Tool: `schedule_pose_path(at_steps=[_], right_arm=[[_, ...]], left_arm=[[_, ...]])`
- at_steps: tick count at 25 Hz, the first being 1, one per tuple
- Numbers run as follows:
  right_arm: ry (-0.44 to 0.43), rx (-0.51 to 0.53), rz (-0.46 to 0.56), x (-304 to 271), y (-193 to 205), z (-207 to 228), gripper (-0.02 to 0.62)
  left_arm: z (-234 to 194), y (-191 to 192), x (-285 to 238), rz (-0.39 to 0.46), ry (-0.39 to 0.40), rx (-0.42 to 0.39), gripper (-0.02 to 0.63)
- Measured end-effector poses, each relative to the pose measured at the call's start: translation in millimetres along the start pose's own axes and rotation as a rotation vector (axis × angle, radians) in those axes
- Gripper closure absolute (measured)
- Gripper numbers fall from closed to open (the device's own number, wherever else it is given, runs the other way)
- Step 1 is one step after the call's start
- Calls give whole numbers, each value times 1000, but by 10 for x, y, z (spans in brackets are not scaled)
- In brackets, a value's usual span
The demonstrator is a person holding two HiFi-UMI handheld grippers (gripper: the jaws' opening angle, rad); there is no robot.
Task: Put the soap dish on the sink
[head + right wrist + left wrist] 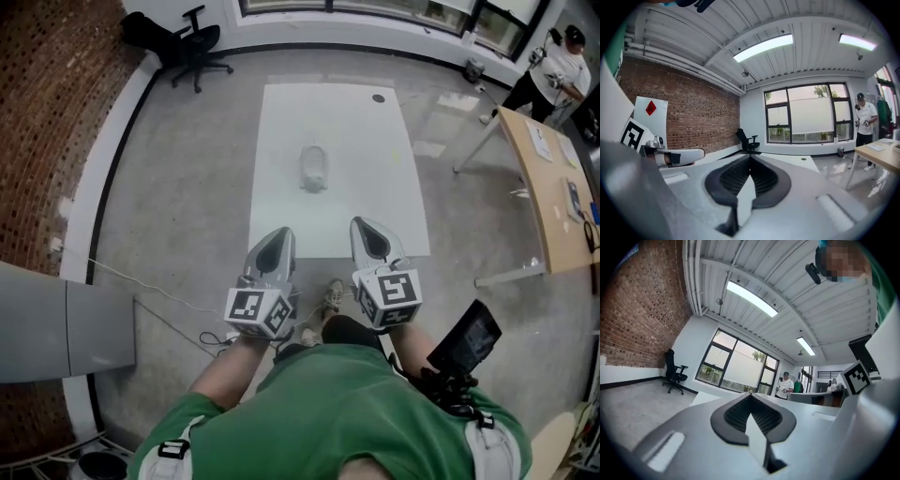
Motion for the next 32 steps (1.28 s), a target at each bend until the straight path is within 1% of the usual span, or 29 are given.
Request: schedule_pose_path(at_steps=[7, 11, 16, 22, 25, 27, 32], right_arm=[[-20, 17, 19, 329, 0, -43, 592], [-45, 10, 59, 561, -90, -10, 592], [-70, -7, 66, 946, -156, 71, 592], [-112, -45, 80, 1374, -41, 202, 592], [-128, -57, 87, 1508, 11, 217, 592], [-129, -59, 72, 1580, 57, 195, 592], [-132, -54, 76, 1644, 27, 117, 592]], left_arm=[[304, 7, 167, 17, 12, -23, 600], [540, -16, 279, 19, -17, -39, 600], [917, 24, 420, 11, -48, -48, 600], [1286, 147, 654, 16, -86, -44, 600], [1376, 179, 774, 39, -94, -46, 600], [1407, 192, 837, 46, -94, -42, 600], [1461, 130, 898, 59, -60, -33, 600]])
Point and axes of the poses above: the fingertips, and each gripper's own axes: x backward along the fingers, z to its right, y out of its underside, the point moved 3 cm from there along x, backward along the fingers, and after that the axes turned 8 degrees about -y, right-handed, at the moved point
